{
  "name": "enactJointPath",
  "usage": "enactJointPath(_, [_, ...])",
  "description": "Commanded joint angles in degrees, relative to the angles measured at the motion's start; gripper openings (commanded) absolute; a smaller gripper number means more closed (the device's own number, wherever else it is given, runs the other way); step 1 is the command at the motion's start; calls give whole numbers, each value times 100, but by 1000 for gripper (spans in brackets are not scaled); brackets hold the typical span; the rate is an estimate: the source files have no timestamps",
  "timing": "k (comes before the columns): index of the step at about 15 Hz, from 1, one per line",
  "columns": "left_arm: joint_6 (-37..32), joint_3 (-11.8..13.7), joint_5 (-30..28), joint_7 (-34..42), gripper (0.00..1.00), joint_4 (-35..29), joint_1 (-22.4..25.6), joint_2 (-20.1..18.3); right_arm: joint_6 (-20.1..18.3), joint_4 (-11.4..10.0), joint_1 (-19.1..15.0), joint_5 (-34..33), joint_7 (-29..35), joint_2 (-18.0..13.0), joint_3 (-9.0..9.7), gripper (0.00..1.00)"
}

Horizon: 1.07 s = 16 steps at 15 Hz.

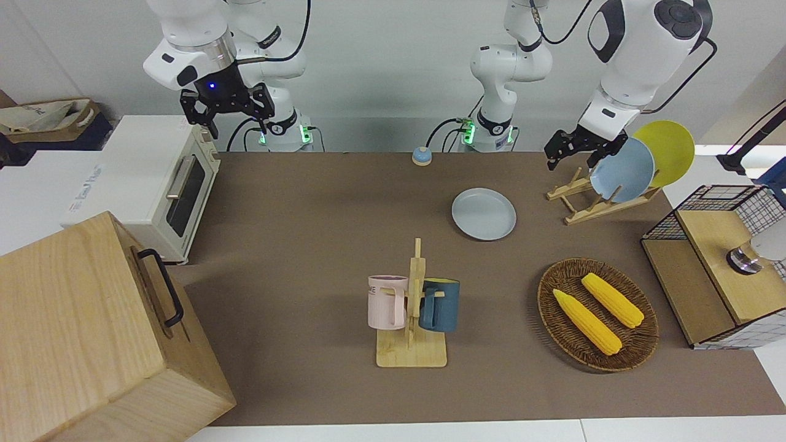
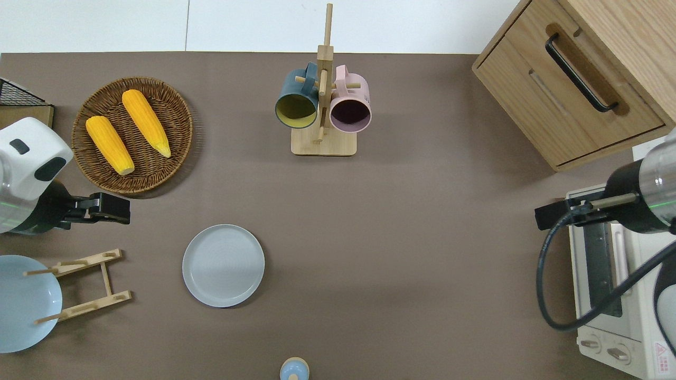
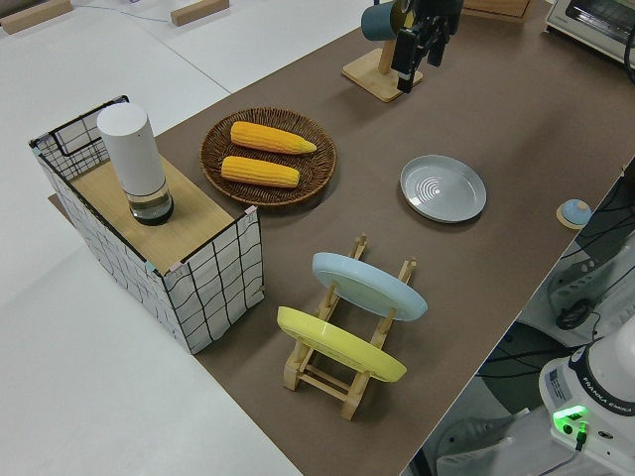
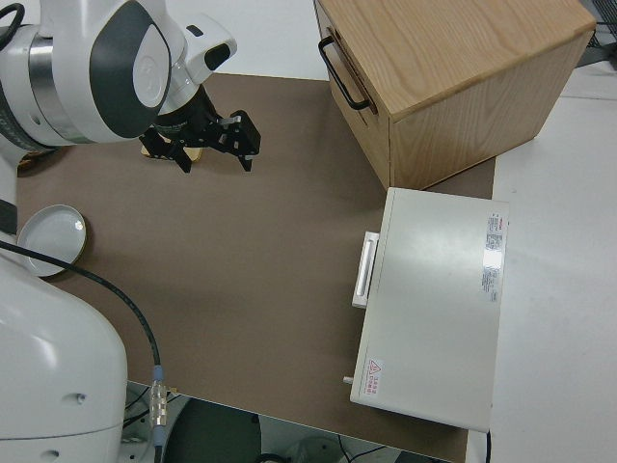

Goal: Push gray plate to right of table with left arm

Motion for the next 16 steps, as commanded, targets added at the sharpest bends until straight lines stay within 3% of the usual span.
enactJointPath(1, [79,40,-12,-8,1000,-197,-122,-150,-89,50,-113,25,74,-17,87,983])
enactJointPath(16, [166,49,-4,44,1000,-504,-79,-246,-89,50,-113,33,74,-17,96,983])
